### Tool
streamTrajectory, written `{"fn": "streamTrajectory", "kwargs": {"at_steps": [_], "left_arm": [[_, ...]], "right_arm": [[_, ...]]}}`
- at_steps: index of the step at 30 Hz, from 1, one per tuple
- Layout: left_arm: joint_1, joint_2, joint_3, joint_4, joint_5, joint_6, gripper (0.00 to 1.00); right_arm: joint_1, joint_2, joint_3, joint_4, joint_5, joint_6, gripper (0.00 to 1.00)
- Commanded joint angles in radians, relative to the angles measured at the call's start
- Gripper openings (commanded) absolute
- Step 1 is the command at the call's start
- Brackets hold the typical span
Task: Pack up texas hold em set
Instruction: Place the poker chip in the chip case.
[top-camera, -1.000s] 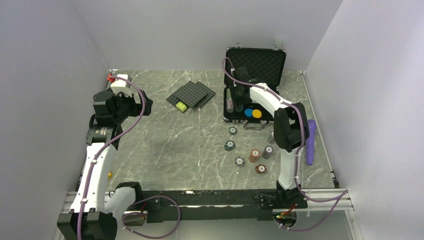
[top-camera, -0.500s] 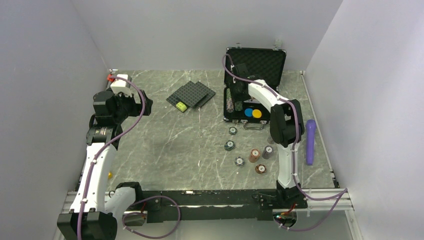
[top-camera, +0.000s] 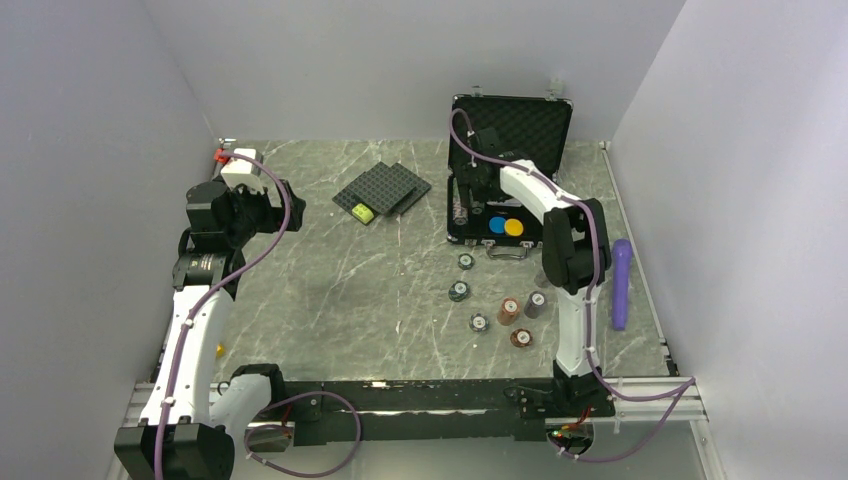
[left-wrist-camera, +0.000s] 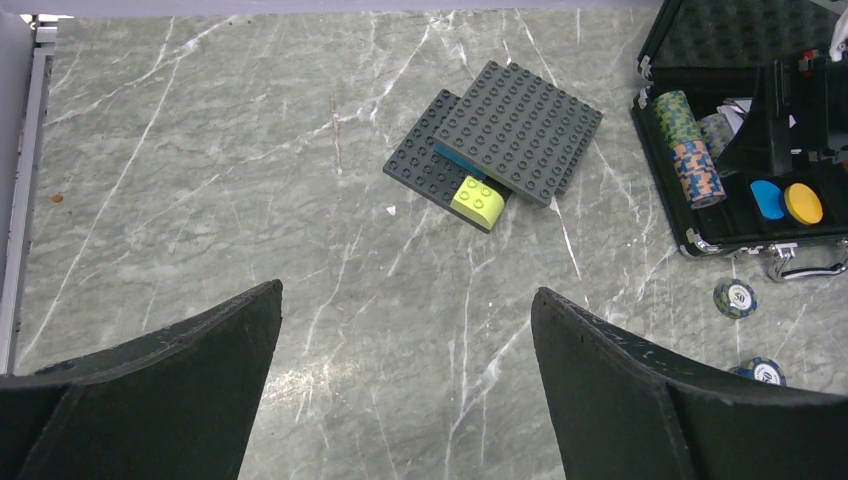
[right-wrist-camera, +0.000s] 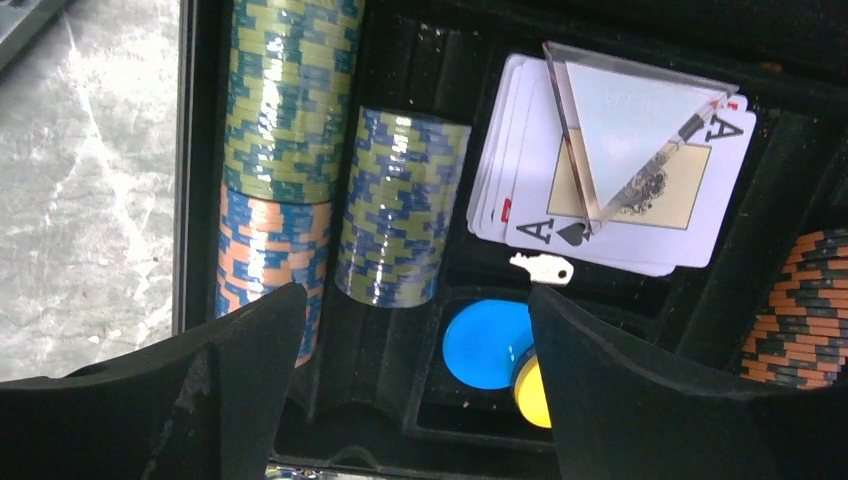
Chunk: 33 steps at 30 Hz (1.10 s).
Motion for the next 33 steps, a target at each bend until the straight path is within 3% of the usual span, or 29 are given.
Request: {"fn": "streamTrajectory", "kwargs": {"at_steps": [1, 9, 33], "left_arm": [[-0.004, -0.008, 0.004, 0.022, 0.001, -0.003, 0.98], [-0.004, -0.007, 0.002, 0.023, 0.004, -0.006, 0.98], [-0.004, -0.004, 0.002, 0.023, 0.005, -0.004, 0.98]], "right_arm": [[-0.002, -0.127, -0.081, 0.045, 0.018, -0.004, 0.86], [-0.004, -0.169, -0.214, 0.107, 0.054, 0.016, 0.81], [-0.034, -0.078, -0.234, 0.328, 0.117, 0.029, 0.75]]}}
